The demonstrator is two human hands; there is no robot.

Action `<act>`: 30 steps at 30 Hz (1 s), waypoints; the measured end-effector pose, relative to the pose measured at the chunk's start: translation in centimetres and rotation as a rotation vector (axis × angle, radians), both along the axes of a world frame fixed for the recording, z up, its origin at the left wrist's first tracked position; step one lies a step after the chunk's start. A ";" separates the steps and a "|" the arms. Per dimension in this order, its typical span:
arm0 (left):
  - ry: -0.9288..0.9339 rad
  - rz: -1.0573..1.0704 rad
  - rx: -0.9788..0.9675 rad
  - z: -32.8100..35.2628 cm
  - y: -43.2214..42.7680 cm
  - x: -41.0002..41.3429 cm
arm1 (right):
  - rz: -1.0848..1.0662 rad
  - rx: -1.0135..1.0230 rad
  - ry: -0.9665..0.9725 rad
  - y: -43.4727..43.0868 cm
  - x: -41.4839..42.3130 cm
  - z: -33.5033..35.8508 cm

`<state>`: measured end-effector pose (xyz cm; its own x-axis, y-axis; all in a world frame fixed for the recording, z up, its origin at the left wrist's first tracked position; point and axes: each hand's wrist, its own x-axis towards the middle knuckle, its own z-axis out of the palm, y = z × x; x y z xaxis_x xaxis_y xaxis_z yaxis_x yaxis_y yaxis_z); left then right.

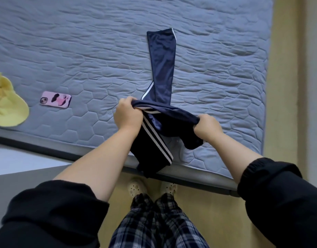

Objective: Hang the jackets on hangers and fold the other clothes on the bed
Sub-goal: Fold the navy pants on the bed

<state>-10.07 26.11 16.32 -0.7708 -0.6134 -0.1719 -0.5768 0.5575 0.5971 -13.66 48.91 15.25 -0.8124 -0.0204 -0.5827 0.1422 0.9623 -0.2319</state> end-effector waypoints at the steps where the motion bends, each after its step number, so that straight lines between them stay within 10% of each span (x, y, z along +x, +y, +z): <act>1: -0.002 0.059 0.016 0.0 -0.3 -0.2 | -0.058 -0.080 -0.060 -0.5 -0.4 0.4; 5: 0.075 -0.140 -0.043 -0.8 0.6 1.2 | -0.711 -0.811 -0.375 -3.3 -1.9 3.0; 12: -0.181 -0.335 1.018 -1.8 5.3 4.2 | -1.217 -1.261 -0.586 -5.7 -5.2 6.3; 23: 0.055 -0.307 0.162 -2.9 4.7 3.9 | -1.400 -1.551 -0.665 -7.4 -3.2 8.3; 30: -0.205 -0.146 0.797 -2.0 2.4 3.3 | -1.550 -1.616 -0.346 -1.9 -3.4 4.3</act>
